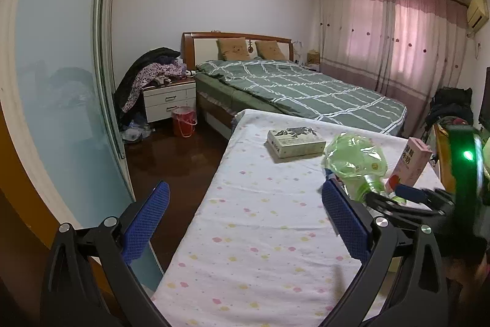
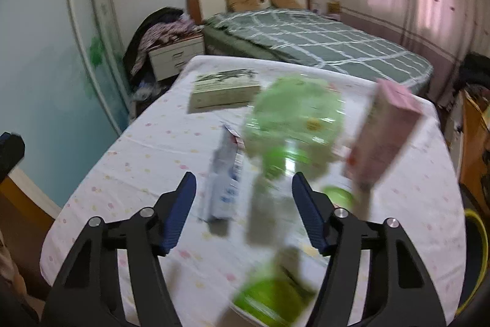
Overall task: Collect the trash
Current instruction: 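Move the right gripper back over the table toward the white-blue wrapper, then grasp the white-blue wrapper with the right gripper and lift it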
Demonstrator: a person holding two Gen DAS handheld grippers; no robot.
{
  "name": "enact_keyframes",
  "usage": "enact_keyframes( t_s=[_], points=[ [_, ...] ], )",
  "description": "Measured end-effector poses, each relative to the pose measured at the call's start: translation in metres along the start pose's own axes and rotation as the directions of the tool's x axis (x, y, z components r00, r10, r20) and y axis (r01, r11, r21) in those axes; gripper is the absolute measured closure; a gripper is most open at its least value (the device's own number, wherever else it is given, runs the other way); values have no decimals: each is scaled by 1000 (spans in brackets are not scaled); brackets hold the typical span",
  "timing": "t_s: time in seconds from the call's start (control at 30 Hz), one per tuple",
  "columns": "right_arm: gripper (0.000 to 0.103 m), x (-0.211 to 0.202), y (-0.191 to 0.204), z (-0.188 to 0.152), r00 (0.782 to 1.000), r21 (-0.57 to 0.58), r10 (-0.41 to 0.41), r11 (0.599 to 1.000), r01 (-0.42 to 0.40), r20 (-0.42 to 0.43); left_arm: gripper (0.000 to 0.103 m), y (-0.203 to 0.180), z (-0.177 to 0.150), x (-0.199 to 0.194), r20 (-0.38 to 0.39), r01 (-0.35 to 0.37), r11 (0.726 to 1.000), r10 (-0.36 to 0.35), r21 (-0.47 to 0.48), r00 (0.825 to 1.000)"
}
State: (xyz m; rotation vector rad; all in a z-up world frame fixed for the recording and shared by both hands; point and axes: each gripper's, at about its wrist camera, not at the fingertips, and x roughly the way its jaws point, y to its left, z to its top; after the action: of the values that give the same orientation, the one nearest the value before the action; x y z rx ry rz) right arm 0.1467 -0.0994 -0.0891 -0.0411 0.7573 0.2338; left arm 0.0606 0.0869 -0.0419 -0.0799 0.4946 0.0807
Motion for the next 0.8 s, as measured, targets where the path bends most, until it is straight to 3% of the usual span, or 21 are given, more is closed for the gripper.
enact_keyframes(
  t_s=[0.27, 0.63, 0.8],
  points=[
    [45, 35, 27, 21, 998, -66, 14, 998, -18, -59, 5, 10, -3, 13, -29, 9, 1000, -9, -22, 1000],
    [45, 86, 29, 21, 977, -55, -55, 997, 44, -205, 5, 17, -6, 23, -48, 10, 999, -11, -37, 999],
    [60, 88, 28, 14, 972, -52, -76, 996, 66, -224, 5, 18, -7, 26, -56, 15, 999, -17, -40, 998]
  ],
)
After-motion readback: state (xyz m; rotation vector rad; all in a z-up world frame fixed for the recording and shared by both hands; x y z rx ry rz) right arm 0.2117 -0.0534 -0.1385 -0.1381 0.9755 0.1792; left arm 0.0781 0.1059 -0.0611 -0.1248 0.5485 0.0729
